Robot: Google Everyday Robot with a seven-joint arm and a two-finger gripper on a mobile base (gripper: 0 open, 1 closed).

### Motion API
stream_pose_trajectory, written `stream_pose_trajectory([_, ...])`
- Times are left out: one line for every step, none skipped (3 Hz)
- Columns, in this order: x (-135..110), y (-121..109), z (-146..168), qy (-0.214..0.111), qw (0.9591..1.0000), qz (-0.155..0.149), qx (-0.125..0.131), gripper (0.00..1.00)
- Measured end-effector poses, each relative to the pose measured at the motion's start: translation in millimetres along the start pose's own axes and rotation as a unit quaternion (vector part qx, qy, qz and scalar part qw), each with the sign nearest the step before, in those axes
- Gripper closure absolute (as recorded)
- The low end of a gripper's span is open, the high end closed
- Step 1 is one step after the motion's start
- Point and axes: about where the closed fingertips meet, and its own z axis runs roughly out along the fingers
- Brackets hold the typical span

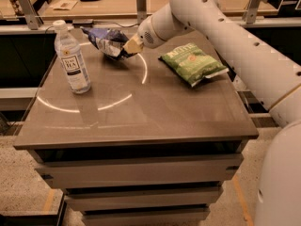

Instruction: Move blue chip bag near blue plastic bottle

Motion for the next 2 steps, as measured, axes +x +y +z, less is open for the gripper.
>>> stream_pose_trajectory([-3.4,21.9,-4.4,-0.007,0.9992,-0.008,-0.039,1.00])
stream_pose_trajectory([-10.7,31.2,-6.6,-0.022,0.9978,-0.029,-0.055,1.00])
